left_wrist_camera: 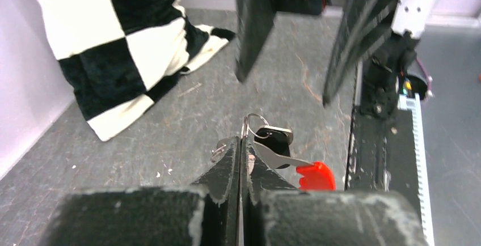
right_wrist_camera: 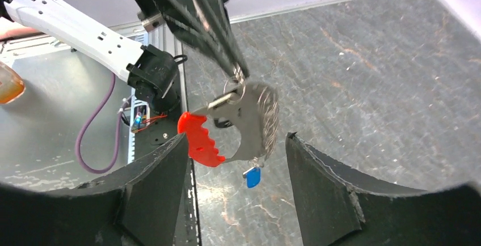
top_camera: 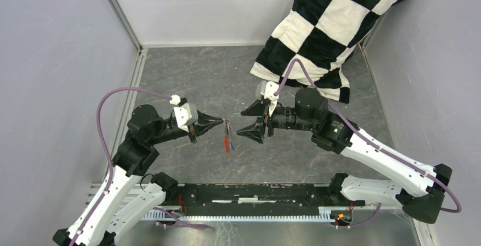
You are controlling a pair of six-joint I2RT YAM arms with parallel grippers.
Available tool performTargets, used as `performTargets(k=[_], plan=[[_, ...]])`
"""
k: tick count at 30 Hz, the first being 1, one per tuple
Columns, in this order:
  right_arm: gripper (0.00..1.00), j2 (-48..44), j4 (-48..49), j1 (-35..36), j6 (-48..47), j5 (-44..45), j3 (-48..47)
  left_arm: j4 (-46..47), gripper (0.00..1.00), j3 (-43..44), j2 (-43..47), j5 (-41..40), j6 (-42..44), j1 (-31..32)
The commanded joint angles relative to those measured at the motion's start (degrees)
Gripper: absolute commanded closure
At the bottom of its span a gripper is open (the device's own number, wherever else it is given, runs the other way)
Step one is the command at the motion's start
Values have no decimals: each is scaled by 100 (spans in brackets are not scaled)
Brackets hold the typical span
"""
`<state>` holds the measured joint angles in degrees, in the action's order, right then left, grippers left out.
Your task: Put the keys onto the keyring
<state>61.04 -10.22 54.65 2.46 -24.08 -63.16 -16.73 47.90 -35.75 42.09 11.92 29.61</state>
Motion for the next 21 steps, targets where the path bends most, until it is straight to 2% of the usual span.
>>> performTargets(k=[1,7,17,21], plan=[[29,-137,973,9,656,27,485,1209,98,-43,-4,-442,-1058,-6],[26,-28,1681,11,752,11,614,1375,98,-154,-22,-320,-1045,-6],[31,301,1868,23,574,223,488,1308,98,-166,68,-226,-899,-7],[38,311,1996,19,643,179,514,1268,98,-158,68,-54,-783,-7]])
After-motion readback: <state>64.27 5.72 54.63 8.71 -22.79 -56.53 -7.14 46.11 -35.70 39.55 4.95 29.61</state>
